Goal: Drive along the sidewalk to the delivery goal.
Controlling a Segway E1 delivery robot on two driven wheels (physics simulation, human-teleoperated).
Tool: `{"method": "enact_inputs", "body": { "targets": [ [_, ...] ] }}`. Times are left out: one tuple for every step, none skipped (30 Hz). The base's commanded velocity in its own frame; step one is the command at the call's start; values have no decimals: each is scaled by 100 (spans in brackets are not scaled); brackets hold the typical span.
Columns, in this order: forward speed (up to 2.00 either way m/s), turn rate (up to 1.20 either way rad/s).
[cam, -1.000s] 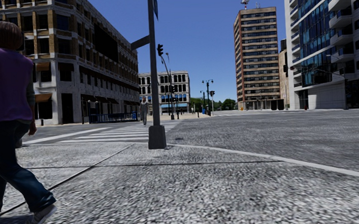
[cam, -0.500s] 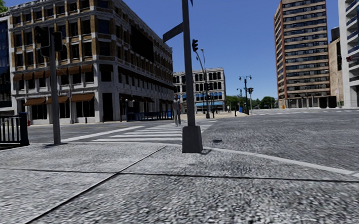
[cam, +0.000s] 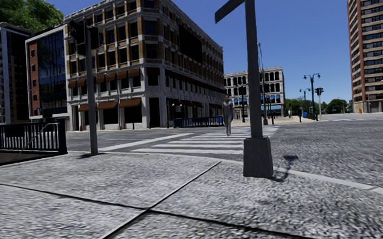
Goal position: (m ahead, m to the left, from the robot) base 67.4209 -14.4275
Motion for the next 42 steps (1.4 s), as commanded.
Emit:
{"method": "enact_inputs", "body": {
  "targets": [
    [200,50],
    [200,50],
    [200,50],
    [200,50],
    [200,50],
    [200,50],
    [200,50],
    [200,50],
    [200,50],
    [200,48],
    [200,48],
    [200,46],
    [200,42],
    [200,41],
    [200,41],
    [200,41],
    [200,41],
    [200,38],
    [200,36],
    [200,36],
    [200,36],
    [200,36],
    [200,36],
    [200,36],
    [200,36],
    [200,36],
    [200,36],
    [200,36],
    [200,36],
    [200,36],
    [200,35],
    [200,27],
    [200,12],
    [200,12],
    [200,0],
    [200,0],
    [200,0],
    [200,0],
    [200,0],
    [200,0],
    [200,0],
    [200,0]
  ]
}}
